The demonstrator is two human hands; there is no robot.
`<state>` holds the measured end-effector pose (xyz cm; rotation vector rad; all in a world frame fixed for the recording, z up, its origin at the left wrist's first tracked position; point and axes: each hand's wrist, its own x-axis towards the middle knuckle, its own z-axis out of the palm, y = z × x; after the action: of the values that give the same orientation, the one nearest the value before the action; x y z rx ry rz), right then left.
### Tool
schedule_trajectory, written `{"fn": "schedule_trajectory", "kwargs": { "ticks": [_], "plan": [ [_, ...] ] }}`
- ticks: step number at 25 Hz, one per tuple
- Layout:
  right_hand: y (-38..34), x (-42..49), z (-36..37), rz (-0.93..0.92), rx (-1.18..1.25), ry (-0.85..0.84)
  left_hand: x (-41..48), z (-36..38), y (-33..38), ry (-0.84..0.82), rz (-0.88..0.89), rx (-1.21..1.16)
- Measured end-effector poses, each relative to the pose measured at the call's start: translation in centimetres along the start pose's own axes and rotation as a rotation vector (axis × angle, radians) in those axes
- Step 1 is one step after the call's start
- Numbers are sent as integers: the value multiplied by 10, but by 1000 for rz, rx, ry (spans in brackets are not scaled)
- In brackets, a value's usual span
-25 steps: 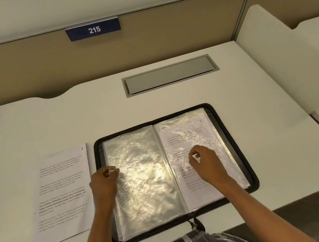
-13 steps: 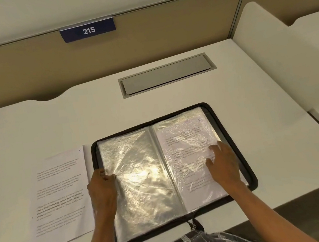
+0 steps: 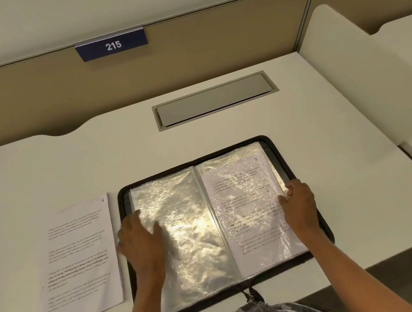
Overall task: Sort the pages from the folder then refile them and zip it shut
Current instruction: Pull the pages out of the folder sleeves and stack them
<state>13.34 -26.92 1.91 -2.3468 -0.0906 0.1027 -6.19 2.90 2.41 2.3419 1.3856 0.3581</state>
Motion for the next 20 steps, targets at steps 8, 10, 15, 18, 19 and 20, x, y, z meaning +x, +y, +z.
{"fn": "schedule_trajectory", "kwargs": {
  "ticks": [8,10,15,18,19,20],
  "plan": [
    [6,8,-4,-3,-43,9,-90,52,75,-417,616,-125],
    [5,6,-8,-27,-87,28,-96,61,78,-469,653,-94],
    [-2,10,-19,-45,93,-104,-97,70,71,-517,648,-40],
    [-17,28,-20,168,313,-239,-96,75,65,-515,669,-19],
    [-20,37,-18,208,343,-277,-96,77,64,-514,673,-11],
    [-24,47,-15,222,357,-316,-96,77,63,-513,675,-7]
  ]
}}
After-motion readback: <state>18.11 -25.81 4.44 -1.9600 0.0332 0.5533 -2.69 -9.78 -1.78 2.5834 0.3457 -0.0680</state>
